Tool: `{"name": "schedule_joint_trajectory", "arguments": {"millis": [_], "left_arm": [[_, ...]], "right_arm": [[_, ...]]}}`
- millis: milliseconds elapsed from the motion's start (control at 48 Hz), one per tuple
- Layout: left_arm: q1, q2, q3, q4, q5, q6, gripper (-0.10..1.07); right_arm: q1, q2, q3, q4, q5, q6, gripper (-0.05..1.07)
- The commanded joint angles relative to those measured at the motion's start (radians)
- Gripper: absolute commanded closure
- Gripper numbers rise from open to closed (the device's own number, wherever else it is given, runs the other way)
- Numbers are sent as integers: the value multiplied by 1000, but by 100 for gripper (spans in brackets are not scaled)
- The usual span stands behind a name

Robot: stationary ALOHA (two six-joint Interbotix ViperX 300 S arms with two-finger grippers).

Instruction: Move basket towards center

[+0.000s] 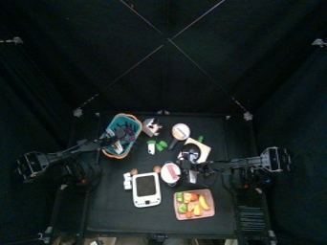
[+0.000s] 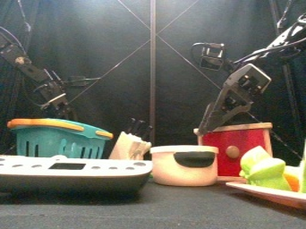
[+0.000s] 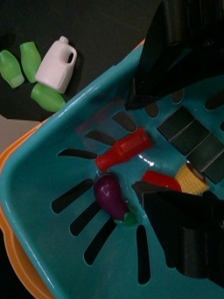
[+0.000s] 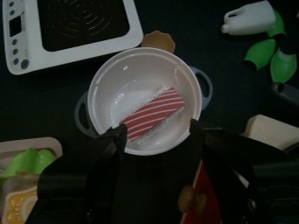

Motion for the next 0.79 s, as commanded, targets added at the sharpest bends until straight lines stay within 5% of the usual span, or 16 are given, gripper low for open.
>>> {"name": "schedule_joint_trajectory", "arguments": {"millis": [0,438,771], "left_arm": [[-8,-3,-9,-5,-3,-3,-1],[-164,-32,28,-199,9,-2,-1],[-258,-178,60,-311,25,-2,-1]], "right_arm": [[-5,-12,-21,0,-3,0,11],[-8,-12,-21,0,-3,3,11],[-8,-11,-25,-2,-3,3,11]]}}
